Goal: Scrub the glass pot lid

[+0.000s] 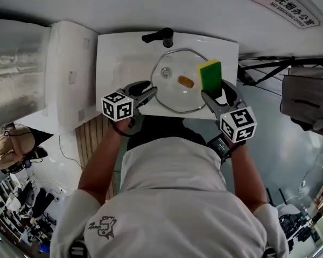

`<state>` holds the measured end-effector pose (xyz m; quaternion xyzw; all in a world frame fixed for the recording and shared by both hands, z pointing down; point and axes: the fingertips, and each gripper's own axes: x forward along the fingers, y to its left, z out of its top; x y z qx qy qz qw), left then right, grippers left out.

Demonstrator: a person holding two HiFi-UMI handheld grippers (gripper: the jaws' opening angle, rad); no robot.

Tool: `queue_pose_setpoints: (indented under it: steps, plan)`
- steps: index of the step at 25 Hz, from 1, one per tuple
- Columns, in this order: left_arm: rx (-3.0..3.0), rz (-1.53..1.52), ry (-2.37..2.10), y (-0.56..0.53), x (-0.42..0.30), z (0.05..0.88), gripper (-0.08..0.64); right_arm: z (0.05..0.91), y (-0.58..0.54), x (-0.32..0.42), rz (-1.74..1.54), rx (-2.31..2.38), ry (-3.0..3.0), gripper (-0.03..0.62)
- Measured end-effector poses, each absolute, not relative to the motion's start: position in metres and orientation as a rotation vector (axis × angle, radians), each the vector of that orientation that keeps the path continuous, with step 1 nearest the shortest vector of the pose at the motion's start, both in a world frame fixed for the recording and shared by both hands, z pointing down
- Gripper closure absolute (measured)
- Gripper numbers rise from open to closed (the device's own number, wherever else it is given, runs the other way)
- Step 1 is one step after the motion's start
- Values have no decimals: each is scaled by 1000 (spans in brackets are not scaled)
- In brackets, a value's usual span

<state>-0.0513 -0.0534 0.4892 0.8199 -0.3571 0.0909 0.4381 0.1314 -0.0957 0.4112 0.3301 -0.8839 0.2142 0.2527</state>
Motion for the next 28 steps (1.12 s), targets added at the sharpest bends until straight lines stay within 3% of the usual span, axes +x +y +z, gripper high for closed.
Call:
queue_pose_setpoints:
  steps: [12,28]
  plan:
    - [1873,160,-726,-65,-68,565,368,468,-129,106,596,818,-2283,290]
    - [1806,60,-542,-72,-61,585,368,528,-150,91,541,620,-2134,290]
